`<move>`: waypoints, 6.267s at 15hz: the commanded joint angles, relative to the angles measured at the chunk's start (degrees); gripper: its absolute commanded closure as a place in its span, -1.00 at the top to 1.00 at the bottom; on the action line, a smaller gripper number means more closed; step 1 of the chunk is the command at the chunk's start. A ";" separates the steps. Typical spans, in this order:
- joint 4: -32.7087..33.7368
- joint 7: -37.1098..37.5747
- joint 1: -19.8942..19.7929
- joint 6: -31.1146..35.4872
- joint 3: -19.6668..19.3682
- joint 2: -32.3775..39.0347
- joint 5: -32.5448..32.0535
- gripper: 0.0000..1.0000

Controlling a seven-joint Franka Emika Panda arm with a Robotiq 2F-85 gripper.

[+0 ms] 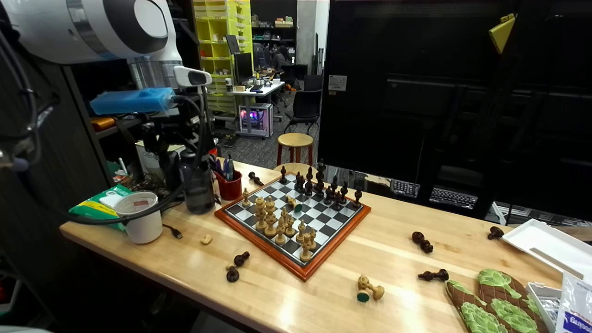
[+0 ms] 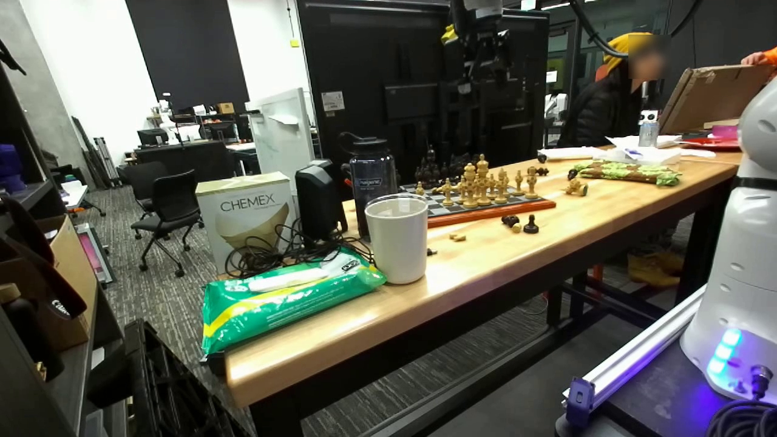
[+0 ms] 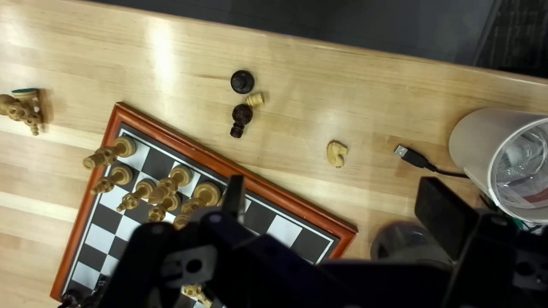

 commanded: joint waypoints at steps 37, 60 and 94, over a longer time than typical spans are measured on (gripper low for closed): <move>27.39 -53.70 -4.94 14.80 -16.01 36.53 -3.72 1.00; 29.10 -65.60 -11.09 22.89 -13.93 48.33 8.72 1.00; 21.26 -75.82 -13.01 37.74 -10.70 46.28 15.31 1.00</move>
